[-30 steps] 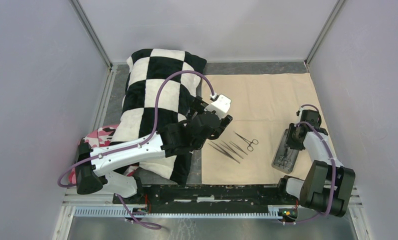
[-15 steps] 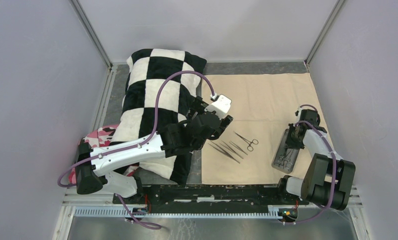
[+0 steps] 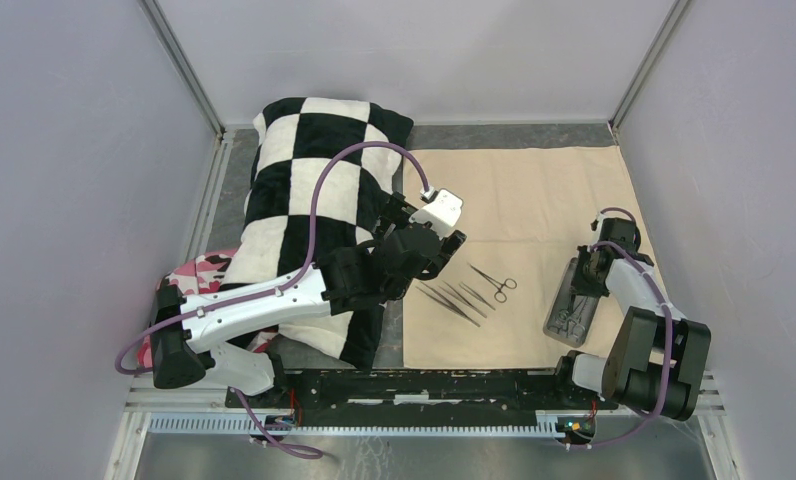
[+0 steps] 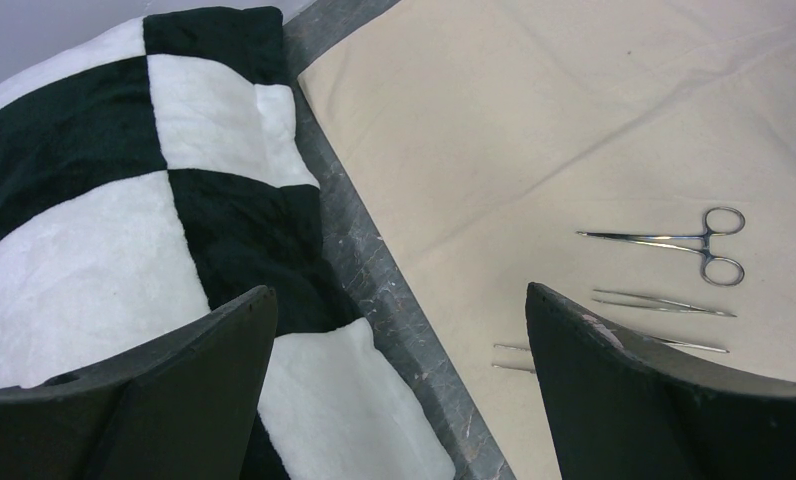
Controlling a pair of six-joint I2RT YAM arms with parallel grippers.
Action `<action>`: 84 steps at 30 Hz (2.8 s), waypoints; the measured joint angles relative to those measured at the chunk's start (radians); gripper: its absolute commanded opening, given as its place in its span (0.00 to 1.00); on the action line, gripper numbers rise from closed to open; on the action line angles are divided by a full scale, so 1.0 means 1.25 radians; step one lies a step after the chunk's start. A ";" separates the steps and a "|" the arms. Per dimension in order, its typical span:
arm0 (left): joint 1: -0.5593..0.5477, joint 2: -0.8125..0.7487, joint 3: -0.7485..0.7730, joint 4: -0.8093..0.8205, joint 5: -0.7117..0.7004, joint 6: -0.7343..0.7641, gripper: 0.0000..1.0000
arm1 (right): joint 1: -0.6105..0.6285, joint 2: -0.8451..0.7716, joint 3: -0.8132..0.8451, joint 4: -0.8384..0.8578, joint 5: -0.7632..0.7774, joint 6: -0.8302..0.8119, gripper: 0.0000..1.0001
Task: Open and lay out the surgical kit
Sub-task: Pick up the medical item from the container, then place the medical item in the surgical kit.
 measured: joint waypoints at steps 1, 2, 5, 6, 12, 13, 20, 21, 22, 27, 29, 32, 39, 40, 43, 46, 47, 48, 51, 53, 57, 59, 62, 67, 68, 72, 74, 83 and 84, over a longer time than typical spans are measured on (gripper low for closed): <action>0.000 0.000 0.000 0.000 0.000 0.000 1.00 | 0.000 0.000 0.000 0.001 0.000 0.000 0.23; 0.000 0.000 0.000 0.000 0.000 0.000 1.00 | 0.000 0.000 0.000 0.001 0.000 0.000 0.22; 0.000 0.000 0.000 0.000 0.000 0.000 1.00 | 0.000 0.000 -0.001 0.004 0.001 -0.002 0.20; 0.000 0.000 0.000 0.000 0.000 0.000 1.00 | 0.000 0.000 -0.002 0.004 0.001 -0.002 0.21; 0.000 0.000 0.000 0.000 0.000 0.000 1.00 | 0.000 0.001 -0.006 0.008 0.006 -0.004 0.24; 0.000 0.000 0.000 0.000 0.000 0.000 1.00 | 0.000 0.002 -0.006 0.008 0.006 -0.004 0.25; 0.000 0.000 0.000 0.000 0.000 0.000 1.00 | 0.000 0.009 -0.008 0.011 0.005 -0.006 0.14; 0.000 0.000 0.000 0.000 0.000 0.000 1.00 | 0.000 0.009 -0.008 0.011 0.006 -0.006 0.11; 0.000 0.000 0.000 0.000 0.000 0.000 1.00 | 0.000 0.009 -0.008 0.010 0.006 -0.006 0.10; 0.000 0.000 0.000 0.000 0.000 0.000 1.00 | 0.000 -0.017 -0.008 0.003 0.007 -0.006 0.00; 0.000 0.000 0.000 0.000 0.000 0.000 1.00 | 0.000 -0.043 -0.008 -0.004 0.007 -0.006 0.00; 0.000 0.000 0.000 0.000 0.000 0.000 1.00 | 0.000 -0.094 -0.008 -0.013 0.008 -0.012 0.00; -0.001 0.000 0.000 0.000 0.002 0.000 1.00 | 0.000 -0.176 -0.003 -0.016 -0.006 -0.045 0.00; -0.001 0.000 0.000 0.000 0.002 0.000 1.00 | 0.000 -0.186 -0.002 -0.012 -0.017 -0.050 0.00; -0.001 0.000 0.000 0.000 0.002 0.000 1.00 | 0.004 -0.221 -0.001 0.008 -0.057 -0.077 0.00; -0.001 0.000 0.000 0.000 0.002 0.000 1.00 | 0.023 -0.253 0.005 0.036 -0.081 -0.107 0.00; -0.001 0.000 0.000 0.000 0.002 0.000 1.00 | 0.035 -0.255 0.012 0.043 -0.085 -0.115 0.00; -0.001 0.000 0.000 0.000 0.002 0.000 1.00 | 0.051 -0.252 0.021 0.051 -0.089 -0.125 0.00; -0.001 0.000 0.000 0.000 0.002 0.000 1.00 | 0.124 -0.224 0.060 0.074 -0.090 -0.158 0.00; 0.000 0.000 0.000 0.000 0.002 0.000 1.00 | 0.191 -0.190 0.090 0.089 -0.087 -0.189 0.00; -0.001 0.000 0.000 0.000 0.001 0.000 1.00 | 0.300 -0.089 0.157 0.100 -0.102 -0.257 0.00; -0.001 0.000 0.000 0.000 0.000 0.000 1.00 | 0.335 -0.023 0.192 0.098 -0.123 -0.291 0.00; -0.001 0.000 0.000 0.000 -0.001 0.000 1.00 | 0.386 0.076 0.238 0.089 -0.135 -0.335 0.00; -0.001 0.000 0.000 0.000 -0.001 0.000 1.00 | 0.450 0.176 0.251 0.074 -0.131 -0.397 0.00; -0.001 0.000 0.000 0.000 -0.001 0.000 1.00 | 0.457 0.189 0.251 0.069 -0.123 -0.410 0.00; -0.001 0.000 0.000 0.000 -0.001 0.000 1.00 | 0.479 0.229 0.251 0.060 -0.077 -0.458 0.00; -0.001 0.000 0.000 0.000 -0.001 0.000 1.00 | 0.486 0.239 0.251 0.060 -0.062 -0.472 0.00; -0.005 0.000 0.000 0.000 -0.001 0.000 1.00 | 0.496 0.278 0.252 0.065 -0.009 -0.507 0.00; -0.005 0.000 0.000 0.000 -0.001 0.000 1.00 | 0.496 0.281 0.252 0.066 -0.007 -0.508 0.00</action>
